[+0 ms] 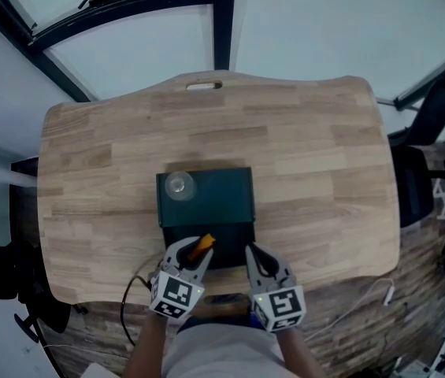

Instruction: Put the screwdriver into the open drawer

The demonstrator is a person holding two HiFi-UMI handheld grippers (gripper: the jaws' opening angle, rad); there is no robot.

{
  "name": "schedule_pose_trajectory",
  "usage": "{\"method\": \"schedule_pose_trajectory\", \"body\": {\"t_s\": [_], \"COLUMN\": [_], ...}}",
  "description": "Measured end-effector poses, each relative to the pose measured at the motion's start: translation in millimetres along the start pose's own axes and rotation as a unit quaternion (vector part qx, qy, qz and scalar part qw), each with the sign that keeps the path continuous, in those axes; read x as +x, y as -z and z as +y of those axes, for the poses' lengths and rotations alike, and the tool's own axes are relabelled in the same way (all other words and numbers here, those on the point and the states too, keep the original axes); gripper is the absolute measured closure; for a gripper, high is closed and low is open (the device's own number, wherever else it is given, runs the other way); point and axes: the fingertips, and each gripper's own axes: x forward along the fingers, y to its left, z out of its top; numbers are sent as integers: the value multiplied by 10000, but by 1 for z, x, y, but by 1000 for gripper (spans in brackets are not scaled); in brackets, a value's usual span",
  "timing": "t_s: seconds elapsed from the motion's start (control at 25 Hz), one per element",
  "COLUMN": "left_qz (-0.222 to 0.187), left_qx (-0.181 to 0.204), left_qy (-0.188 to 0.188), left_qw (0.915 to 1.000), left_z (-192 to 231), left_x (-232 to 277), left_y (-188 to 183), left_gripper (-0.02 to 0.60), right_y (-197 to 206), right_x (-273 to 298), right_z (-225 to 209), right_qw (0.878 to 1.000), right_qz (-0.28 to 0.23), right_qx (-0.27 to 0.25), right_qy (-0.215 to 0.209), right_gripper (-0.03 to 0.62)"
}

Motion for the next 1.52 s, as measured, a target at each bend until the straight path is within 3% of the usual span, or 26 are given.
{"method": "schedule_pose_trajectory", "body": {"t_s": [0.64, 1.52], "left_qz": [303, 918], "left_qx": [460, 789], "left_qy": [270, 532], "left_qw": [9981, 9912], "left_z": [-10, -22], "left_x": [20, 44], "left_y": [5, 28], "left_gripper": [468, 468], "right_y": [14, 29], "right_x": [13, 24], "right_z": [-7, -14], "right_qw": [9994, 9974], "right_qz": [321, 660], "right_qx": [139, 243], "right_qy": [-40, -156], "right_gripper": [597, 597]}}
